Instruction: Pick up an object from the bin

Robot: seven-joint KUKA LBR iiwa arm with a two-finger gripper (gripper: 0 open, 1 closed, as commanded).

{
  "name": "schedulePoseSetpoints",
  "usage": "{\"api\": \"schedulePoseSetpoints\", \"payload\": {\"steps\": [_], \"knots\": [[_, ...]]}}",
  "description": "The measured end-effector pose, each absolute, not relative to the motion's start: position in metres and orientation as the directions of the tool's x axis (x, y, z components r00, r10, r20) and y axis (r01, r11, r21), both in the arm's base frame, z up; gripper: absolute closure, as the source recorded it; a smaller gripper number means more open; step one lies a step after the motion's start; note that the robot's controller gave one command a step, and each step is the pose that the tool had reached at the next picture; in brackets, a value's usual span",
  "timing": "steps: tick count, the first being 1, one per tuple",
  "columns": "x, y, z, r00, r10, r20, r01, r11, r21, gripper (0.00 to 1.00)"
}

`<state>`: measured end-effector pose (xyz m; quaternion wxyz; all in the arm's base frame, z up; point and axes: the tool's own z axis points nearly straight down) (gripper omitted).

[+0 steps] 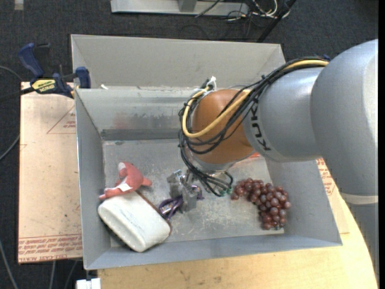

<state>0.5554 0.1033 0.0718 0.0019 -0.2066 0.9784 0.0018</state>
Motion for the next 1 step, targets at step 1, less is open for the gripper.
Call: {"api": "schedulePoseSetpoints", "payload": {"steps": [1], "knots": [[0.5554,0.1031,0.0718,-0.915,-0.404,-0.004,-0.404,0.915,0.003,1.0]]}}
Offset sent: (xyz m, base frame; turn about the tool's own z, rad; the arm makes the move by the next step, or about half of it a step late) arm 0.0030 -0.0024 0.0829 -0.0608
